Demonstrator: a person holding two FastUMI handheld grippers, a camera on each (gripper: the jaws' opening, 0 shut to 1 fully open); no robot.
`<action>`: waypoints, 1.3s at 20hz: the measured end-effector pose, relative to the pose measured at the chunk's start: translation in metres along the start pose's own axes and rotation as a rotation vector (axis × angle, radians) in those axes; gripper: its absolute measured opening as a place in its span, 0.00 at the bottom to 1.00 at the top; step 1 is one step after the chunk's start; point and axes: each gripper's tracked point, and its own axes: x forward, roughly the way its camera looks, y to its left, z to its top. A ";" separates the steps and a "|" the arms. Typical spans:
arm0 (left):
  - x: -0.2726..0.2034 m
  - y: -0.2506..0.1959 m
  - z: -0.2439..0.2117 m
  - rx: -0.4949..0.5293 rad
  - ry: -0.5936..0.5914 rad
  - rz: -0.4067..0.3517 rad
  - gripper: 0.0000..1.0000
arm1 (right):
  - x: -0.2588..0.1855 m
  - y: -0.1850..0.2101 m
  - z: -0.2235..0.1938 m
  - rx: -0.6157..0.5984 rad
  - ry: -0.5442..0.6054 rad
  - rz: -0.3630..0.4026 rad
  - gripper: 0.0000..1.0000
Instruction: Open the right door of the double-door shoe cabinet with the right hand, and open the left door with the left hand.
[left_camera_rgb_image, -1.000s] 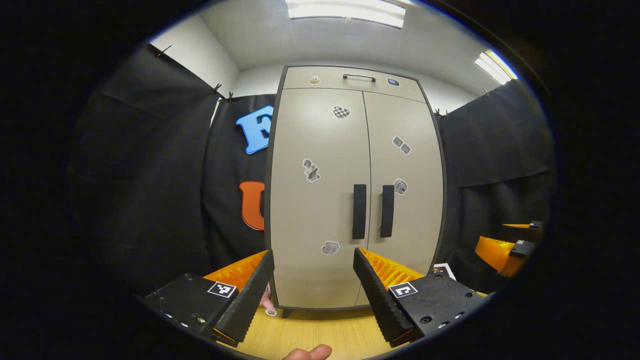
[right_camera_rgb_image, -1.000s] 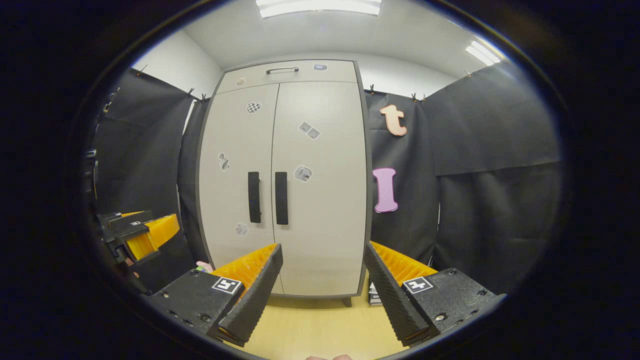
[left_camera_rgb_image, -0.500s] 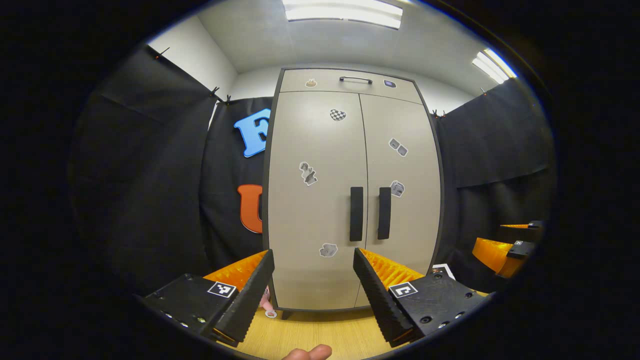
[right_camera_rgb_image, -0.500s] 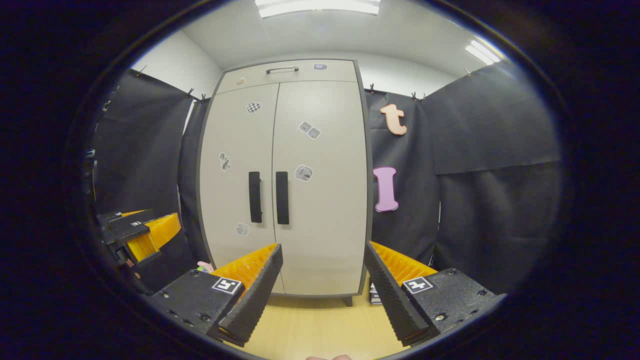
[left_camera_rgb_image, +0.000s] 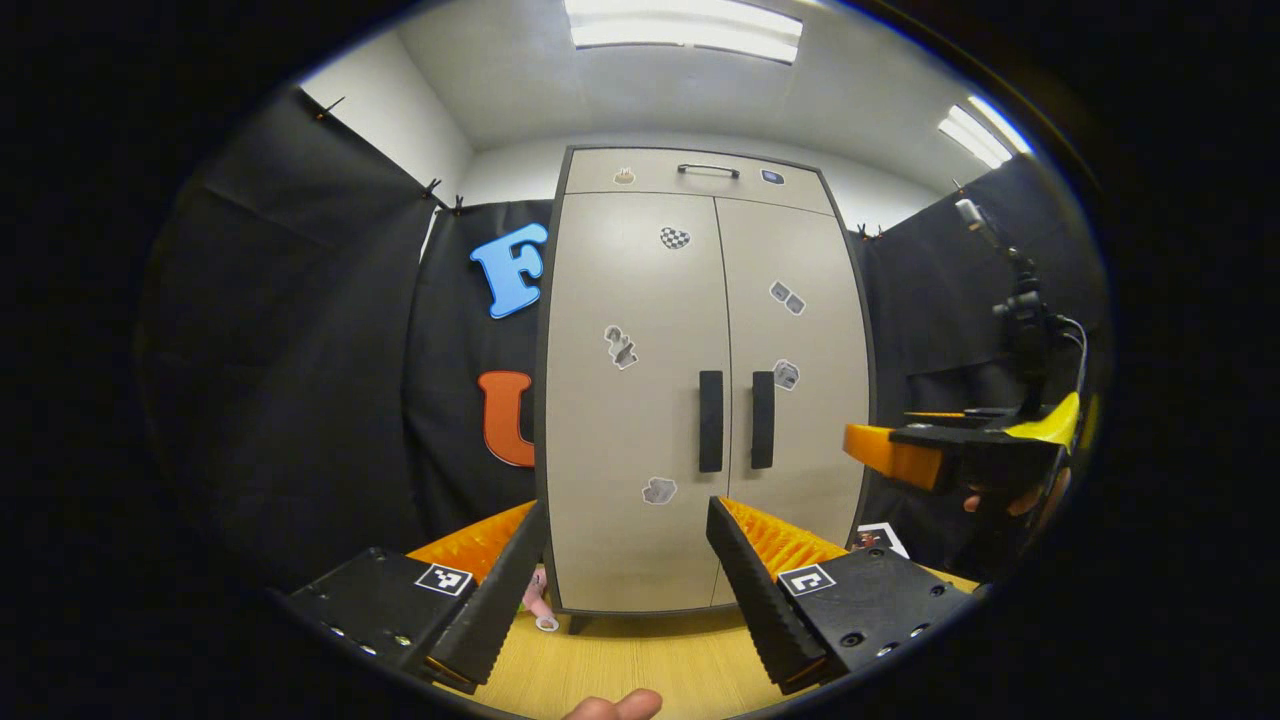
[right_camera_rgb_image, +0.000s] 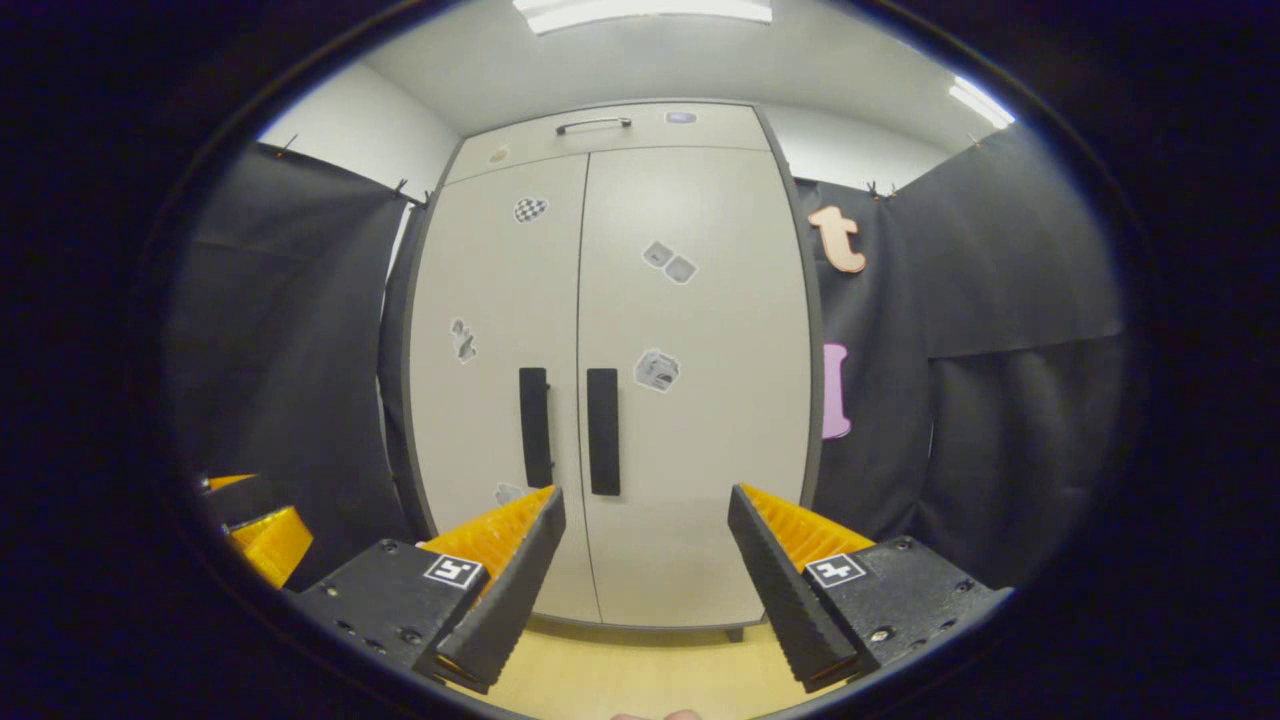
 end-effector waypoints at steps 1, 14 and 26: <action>-0.003 0.002 -0.004 0.007 0.006 0.004 0.95 | 0.016 0.003 0.002 -0.002 0.002 0.003 1.00; -0.019 0.041 -0.041 0.010 0.088 0.075 0.95 | 0.157 0.025 0.001 0.041 0.054 -0.035 1.00; -0.008 0.055 -0.048 -0.019 0.110 0.082 0.95 | 0.167 0.034 0.004 -0.017 0.019 -0.034 0.46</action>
